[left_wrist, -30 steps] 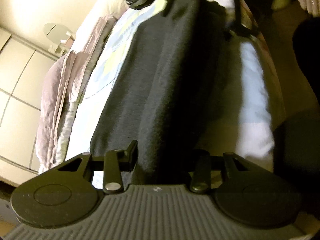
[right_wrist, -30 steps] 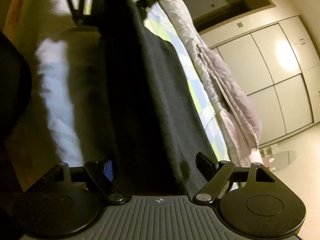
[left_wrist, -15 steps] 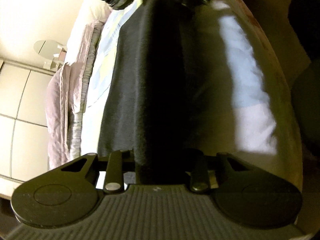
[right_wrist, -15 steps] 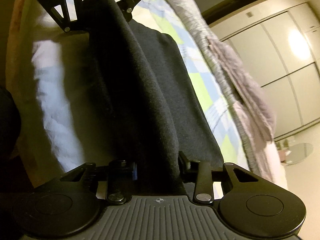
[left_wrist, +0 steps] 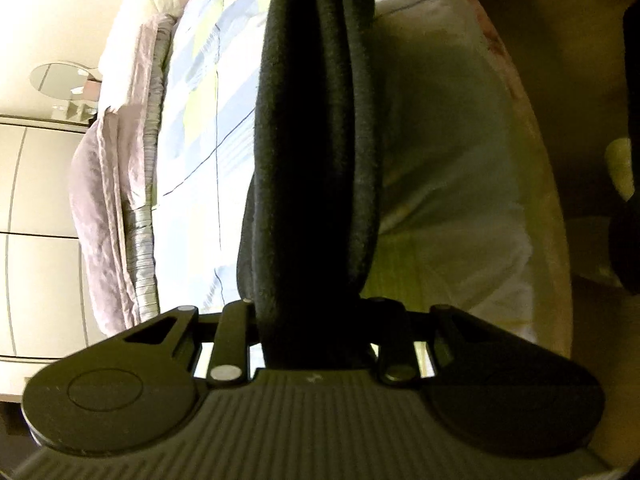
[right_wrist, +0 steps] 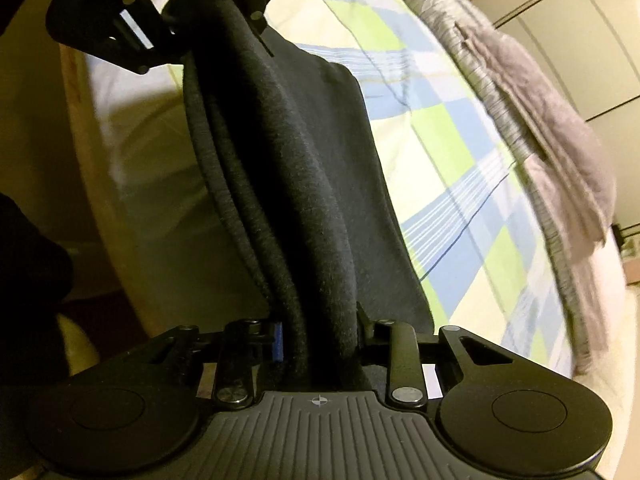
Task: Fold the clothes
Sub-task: 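Grasp the folded dark grey pants with both grippers and lift them, then carry the lifted pants with both grippers toward the black clothes stack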
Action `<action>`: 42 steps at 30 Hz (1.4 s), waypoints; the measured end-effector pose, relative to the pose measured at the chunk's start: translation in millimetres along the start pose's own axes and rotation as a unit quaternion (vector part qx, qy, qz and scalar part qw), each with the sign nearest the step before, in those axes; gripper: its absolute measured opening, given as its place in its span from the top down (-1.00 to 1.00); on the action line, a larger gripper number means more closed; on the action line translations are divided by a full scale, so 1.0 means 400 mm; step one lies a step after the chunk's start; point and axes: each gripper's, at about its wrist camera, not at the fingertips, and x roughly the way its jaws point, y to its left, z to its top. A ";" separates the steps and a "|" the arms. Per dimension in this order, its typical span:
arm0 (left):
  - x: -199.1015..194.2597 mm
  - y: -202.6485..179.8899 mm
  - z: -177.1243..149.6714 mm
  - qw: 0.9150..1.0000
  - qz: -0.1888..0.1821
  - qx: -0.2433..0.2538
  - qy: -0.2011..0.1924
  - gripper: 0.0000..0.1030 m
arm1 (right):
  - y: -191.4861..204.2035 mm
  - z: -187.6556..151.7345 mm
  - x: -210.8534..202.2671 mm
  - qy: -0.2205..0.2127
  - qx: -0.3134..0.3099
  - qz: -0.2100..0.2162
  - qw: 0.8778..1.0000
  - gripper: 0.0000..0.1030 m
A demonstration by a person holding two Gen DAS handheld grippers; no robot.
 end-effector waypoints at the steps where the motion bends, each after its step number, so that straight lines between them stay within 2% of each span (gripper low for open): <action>1: -0.009 0.011 -0.001 1.000 -0.005 0.003 -0.001 0.54 | -0.007 0.004 -0.013 0.004 0.002 0.007 1.000 0.43; 7: -0.072 0.100 -0.019 1.000 -0.025 0.002 -0.013 0.55 | -0.072 0.040 -0.092 0.011 0.009 0.038 0.999 0.45; 14: -0.110 0.262 -0.018 0.997 -0.057 0.013 -0.051 0.56 | -0.177 0.075 -0.200 0.022 0.038 0.054 0.998 0.46; 17: -0.124 0.340 -0.011 0.995 -0.080 0.009 -0.067 0.57 | -0.225 0.081 -0.245 0.029 0.048 0.060 0.997 0.46; 22: -0.140 0.441 0.028 0.990 -0.097 0.039 -0.095 0.57 | -0.307 0.075 -0.318 0.048 0.069 0.066 0.994 0.46; 31: -0.158 0.542 0.129 0.976 -0.135 0.057 -0.160 0.57 | -0.407 -0.001 -0.420 0.099 0.112 0.036 0.988 0.46; 42: -0.173 0.526 0.213 0.952 -0.156 0.134 -0.226 0.57 | -0.412 -0.111 -0.481 0.156 0.189 0.015 0.969 0.46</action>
